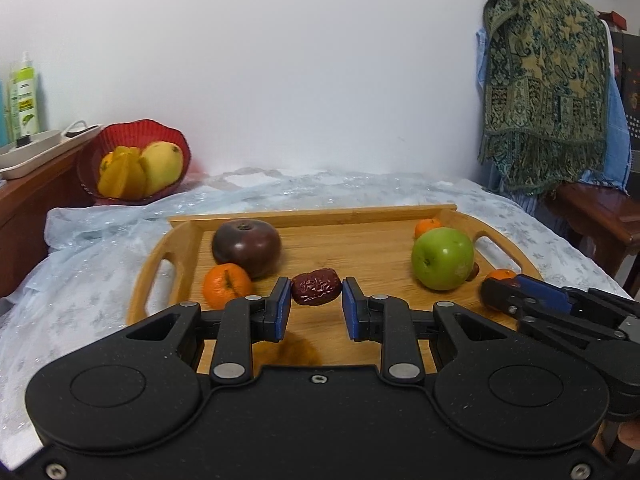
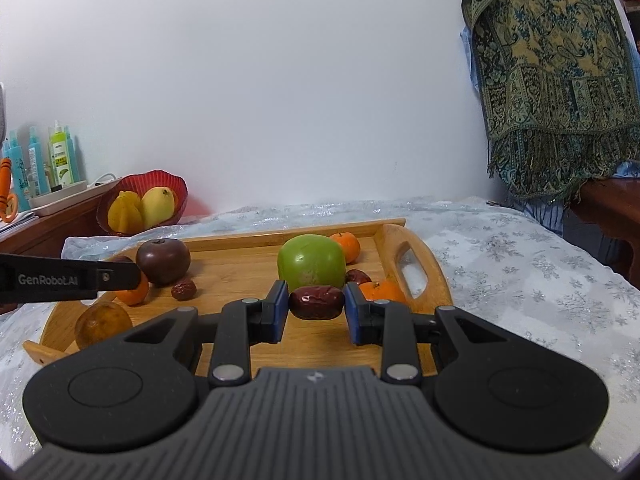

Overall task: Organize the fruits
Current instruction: 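Carry both red dates over the bamboo tray with both grippers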

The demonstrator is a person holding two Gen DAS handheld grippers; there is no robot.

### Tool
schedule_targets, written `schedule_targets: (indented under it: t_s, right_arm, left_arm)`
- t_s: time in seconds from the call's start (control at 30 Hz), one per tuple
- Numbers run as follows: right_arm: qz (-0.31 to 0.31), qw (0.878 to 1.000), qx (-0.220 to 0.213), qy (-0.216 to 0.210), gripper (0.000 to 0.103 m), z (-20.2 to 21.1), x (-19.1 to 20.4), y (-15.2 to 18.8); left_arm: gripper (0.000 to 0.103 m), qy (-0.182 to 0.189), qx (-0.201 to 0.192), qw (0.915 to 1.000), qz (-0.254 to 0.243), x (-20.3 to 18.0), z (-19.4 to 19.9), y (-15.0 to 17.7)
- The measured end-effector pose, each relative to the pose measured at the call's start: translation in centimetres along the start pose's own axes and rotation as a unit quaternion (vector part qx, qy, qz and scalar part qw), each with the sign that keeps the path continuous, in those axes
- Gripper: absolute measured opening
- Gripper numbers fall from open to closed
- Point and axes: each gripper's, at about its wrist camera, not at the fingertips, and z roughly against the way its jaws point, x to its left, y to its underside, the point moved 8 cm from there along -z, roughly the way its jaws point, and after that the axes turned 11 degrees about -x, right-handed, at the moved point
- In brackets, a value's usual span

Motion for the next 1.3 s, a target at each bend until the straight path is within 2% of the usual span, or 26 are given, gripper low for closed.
schedule_targets:
  t_s: [0.3,0.47,0.87,1.3]
  right_arm:
    - [0.019,0.999,0.041,-0.014,0.035,-2.6,0.6,0.8]
    - [0.025,0.998,0.061,-0.014,0.035,-3.6,0.8,1.1]
    - [0.037,0.996,0.078,-0.011,0.036,-5.0,0.8,1.4]
    - [0.041,0.996,0.083,-0.012,0.036,-5.4,1.1,1.6]
  left_arm:
    - [0.026,0.017,0.04,0.999,-0.01,-1.9,-3.3,0.8]
    - [0.026,0.015,0.066,0.9977,0.003,-1.7,-4.9,1.4]
    - [0.026,0.005,0.08,0.9966,-0.017,-2.0,-6.2,1.5]
    - [0.026,-0.002,0.091,0.9958,-0.008,-1.6,-6.7,1.7]
